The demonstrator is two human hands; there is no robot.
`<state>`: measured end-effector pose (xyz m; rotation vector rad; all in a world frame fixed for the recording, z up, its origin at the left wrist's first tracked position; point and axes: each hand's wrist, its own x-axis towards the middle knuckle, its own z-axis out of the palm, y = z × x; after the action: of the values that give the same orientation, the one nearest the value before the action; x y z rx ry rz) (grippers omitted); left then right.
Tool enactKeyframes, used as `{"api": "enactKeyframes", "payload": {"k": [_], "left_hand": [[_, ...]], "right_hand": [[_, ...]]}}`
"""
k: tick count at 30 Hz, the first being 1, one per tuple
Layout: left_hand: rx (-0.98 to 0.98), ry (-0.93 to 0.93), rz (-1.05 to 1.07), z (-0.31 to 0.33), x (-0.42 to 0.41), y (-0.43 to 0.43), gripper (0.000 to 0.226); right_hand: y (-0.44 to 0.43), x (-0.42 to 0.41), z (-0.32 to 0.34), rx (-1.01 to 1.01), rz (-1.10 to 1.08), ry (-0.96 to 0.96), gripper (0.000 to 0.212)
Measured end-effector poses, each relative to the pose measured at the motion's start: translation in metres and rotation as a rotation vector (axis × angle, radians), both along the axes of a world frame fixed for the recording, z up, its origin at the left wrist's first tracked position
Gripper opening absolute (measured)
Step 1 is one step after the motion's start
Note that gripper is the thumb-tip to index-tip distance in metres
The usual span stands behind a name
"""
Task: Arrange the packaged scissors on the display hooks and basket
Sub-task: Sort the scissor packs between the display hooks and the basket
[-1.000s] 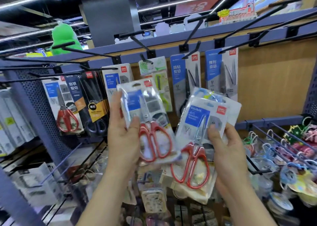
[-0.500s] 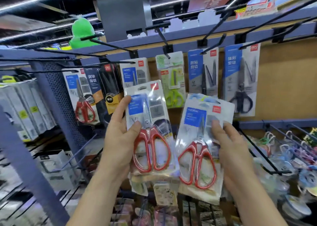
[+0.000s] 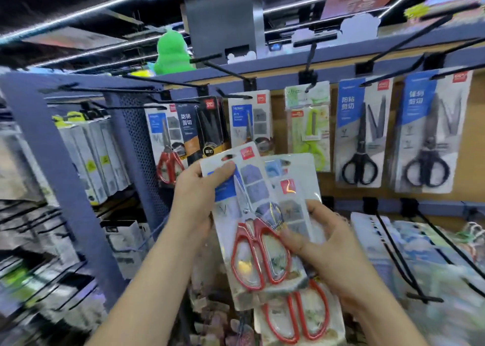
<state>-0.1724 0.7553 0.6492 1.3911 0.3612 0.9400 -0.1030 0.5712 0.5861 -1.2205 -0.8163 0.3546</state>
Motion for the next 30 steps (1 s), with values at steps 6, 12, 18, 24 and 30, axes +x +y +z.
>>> {"api": "enactKeyframes", "payload": {"k": [6,12,18,24,30], "left_hand": [[-0.071,-0.023,-0.049,0.013,-0.006,0.019,0.009],[-0.079,-0.054,0.006,0.016,-0.007,0.026,0.015],[-0.033,-0.085,0.101,0.025,-0.015,0.039,0.011],[0.086,-0.149,0.287,0.054,-0.058,0.084,0.005],[0.262,-0.177,0.513,0.084,-0.106,0.136,0.011]], "right_hand": [[0.016,-0.003,0.003,-0.004,0.027,-0.072,0.032],[0.035,-0.008,-0.002,0.02,0.011,-0.071,0.032],[0.051,-0.006,0.001,0.055,-0.018,0.002,0.028],[0.072,-0.007,0.011,0.029,-0.093,-0.111,0.016],[0.091,-0.016,0.024,0.025,-0.052,-0.268,0.018]]}}
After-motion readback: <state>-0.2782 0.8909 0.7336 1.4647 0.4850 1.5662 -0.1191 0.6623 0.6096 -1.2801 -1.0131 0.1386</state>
